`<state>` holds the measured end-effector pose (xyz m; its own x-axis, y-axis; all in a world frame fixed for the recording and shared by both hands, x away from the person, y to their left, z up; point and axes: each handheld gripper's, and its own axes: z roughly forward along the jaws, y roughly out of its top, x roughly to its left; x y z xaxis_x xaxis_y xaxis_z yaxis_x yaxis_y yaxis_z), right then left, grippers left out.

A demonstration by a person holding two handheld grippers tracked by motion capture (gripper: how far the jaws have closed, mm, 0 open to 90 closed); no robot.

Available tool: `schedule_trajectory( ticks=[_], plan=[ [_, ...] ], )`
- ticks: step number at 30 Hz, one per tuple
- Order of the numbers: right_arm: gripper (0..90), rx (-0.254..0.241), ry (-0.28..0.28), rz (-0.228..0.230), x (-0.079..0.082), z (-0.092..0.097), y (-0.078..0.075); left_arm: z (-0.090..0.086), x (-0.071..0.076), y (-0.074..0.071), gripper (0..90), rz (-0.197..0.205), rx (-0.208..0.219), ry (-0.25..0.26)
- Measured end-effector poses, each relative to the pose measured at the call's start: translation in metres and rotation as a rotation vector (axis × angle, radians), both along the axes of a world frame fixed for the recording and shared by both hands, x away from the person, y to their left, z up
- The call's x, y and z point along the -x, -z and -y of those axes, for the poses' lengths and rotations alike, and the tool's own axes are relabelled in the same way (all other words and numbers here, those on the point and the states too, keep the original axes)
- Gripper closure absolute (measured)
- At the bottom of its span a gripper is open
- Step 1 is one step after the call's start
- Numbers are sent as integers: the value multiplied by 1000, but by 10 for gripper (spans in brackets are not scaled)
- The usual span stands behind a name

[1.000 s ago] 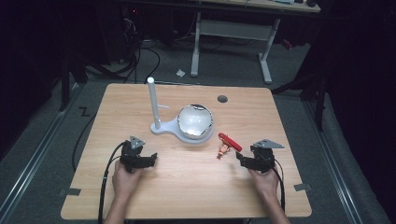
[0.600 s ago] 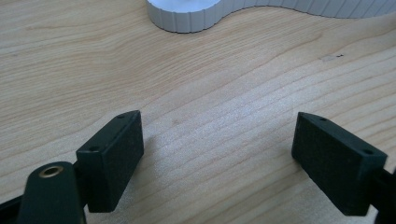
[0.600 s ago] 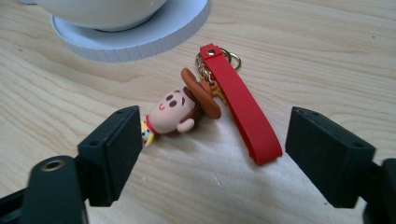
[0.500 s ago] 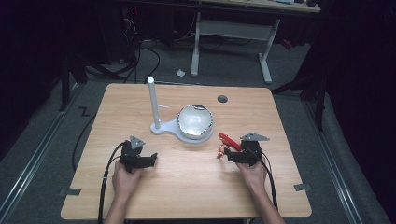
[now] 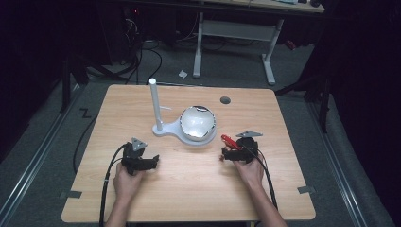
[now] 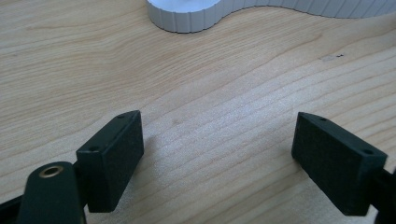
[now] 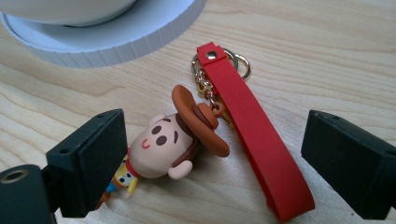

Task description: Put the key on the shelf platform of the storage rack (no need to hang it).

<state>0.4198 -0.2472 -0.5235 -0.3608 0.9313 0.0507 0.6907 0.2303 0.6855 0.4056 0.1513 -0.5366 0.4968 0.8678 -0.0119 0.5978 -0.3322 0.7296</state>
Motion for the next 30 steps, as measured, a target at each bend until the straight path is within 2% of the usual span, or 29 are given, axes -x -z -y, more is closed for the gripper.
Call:
schedule_trajectory(
  ticks=[2,4,5,6,7,8,10,13,15,21,22,23,30],
  plan=[
    [79,-2,-7,-11,0,0,2,0,0,0,171,0,0,0],
    [144,5,-25,-17,1,-4,4,0,0,0,171,0,0,0],
    [144,5,-25,-17,1,-4,4,0,0,0,171,0,0,0],
    [185,8,-37,-11,2,-5,3,0,0,0,171,0,0,0],
    [263,1,-50,-2,5,-6,2,0,0,0,171,0,0,0],
    [263,1,-50,-2,5,-6,2,0,0,0,171,0,0,0],
    [344,6,-62,7,6,-7,2,0,0,0,171,0,0,0],
    [443,48,-67,30,8,-10,2,0,0,0,171,0,0,0],
    [502,45,-82,25,8,-9,1,0,0,0,171,0,0,0],
    [525,58,-101,27,9,-9,1,0,0,0,171,0,0,0],
    [632,65,-108,33,10,-10,1,0,0,0,171,1,0,0],
    [649,84,-120,55,10,-11,1,0,0,0,171,0,0,1],
    [660,63,-140,43,6,-8,1,1,-1,0,172,1,0,1]
  ],
)
